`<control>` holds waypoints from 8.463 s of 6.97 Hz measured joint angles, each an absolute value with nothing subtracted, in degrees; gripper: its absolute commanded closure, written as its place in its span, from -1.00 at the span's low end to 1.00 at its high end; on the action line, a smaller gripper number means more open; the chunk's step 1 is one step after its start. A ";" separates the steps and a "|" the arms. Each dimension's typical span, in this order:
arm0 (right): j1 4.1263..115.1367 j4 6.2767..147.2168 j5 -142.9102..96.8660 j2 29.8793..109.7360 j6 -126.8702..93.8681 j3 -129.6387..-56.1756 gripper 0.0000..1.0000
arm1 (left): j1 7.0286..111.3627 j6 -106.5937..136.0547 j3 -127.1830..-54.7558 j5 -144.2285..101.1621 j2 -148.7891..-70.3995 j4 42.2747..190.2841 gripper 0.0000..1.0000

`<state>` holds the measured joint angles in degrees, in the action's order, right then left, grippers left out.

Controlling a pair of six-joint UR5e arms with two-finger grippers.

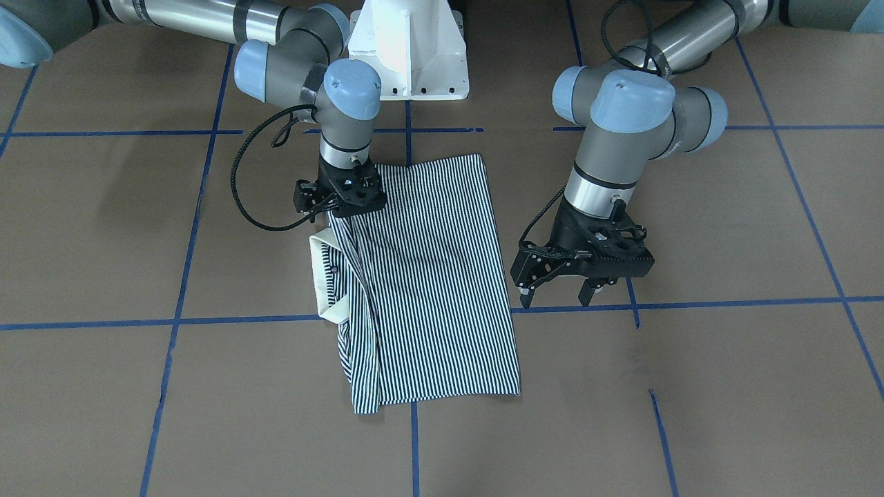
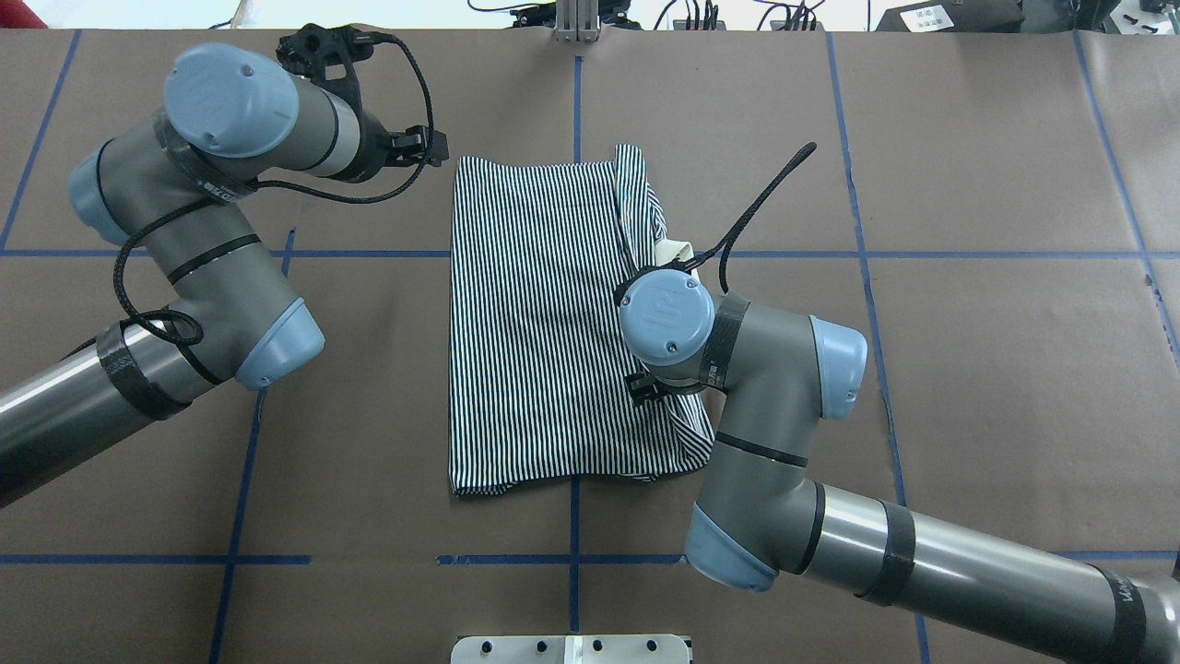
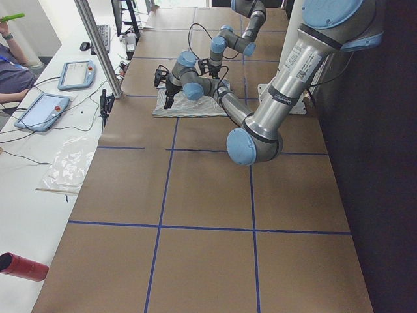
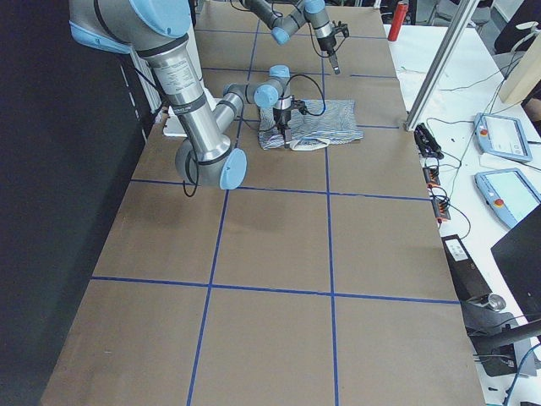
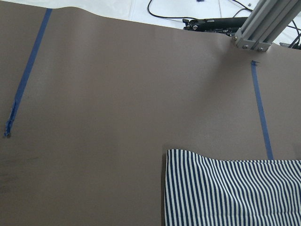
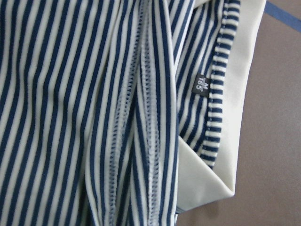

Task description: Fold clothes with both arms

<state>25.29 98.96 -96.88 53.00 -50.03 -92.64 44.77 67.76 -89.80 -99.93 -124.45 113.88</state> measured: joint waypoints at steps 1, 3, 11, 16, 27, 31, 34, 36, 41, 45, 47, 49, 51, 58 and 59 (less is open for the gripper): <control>25.53 98.96 -96.90 53.14 -50.02 -92.67 -1.00 | 44.75 67.76 -89.77 -99.93 -124.45 113.90 -1.00; 25.72 98.78 -96.74 53.96 -49.93 -92.68 -1.00 | 44.74 67.89 -89.61 -99.93 -124.59 113.91 -1.00; 44.85 96.23 -104.86 62.61 -29.58 -95.14 -1.00 | 44.74 67.91 -88.61 -99.93 -124.67 114.71 -1.00; 44.46 90.79 -106.52 37.57 -33.56 -72.16 -1.00 | 44.87 67.65 -89.25 -101.00 -124.43 115.29 -1.00; 39.77 85.51 -106.09 35.52 -32.38 -60.79 -1.00 | 46.41 67.67 -95.74 -104.92 -124.38 115.05 -1.00; 43.32 85.50 -106.14 36.56 -29.29 -59.80 -1.00 | 46.83 67.70 -95.97 -105.63 -124.52 115.27 -1.00; 50.69 85.32 -107.23 39.76 -21.84 -59.51 -1.00 | 47.10 67.80 -95.98 -106.27 -124.64 115.31 -1.00; 52.75 85.35 -110.29 37.81 -21.18 -59.95 -1.00 | 47.71 68.16 -96.26 -108.01 -124.64 115.12 -1.00; 54.69 92.94 -120.45 49.53 -25.92 -82.83 -1.00 | 36.13 91.17 -96.89 -110.92 -124.62 110.35 -1.00; 54.53 96.16 -122.69 53.57 -32.09 -90.91 -1.00 | 24.48 105.47 -96.99 -106.38 -125.14 102.33 -0.99; 54.44 96.23 -122.74 53.61 -32.48 -91.26 -1.00 | 21.36 109.53 -96.95 -105.66 -125.19 101.53 -0.96; 54.46 96.24 -122.76 53.61 -32.52 -91.52 -1.00 | 19.05 112.63 -96.95 -105.51 -125.39 101.38 -0.82; 54.70 96.24 -122.84 53.67 -32.46 -91.68 -1.00 | 18.08 114.02 -96.80 -104.57 -125.73 101.34 -0.66; 54.91 96.50 -122.87 53.70 -32.43 -92.00 -1.00 | 16.85 114.70 -96.00 -102.90 -126.09 101.32 -0.47; 54.93 96.58 -122.87 53.70 -32.43 -92.02 -1.00 | 16.59 115.03 -95.97 -102.55 -126.12 101.33 -0.40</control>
<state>54.93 96.58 -122.87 53.70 -32.43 -92.02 16.59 115.03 -95.97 -102.55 -126.12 101.33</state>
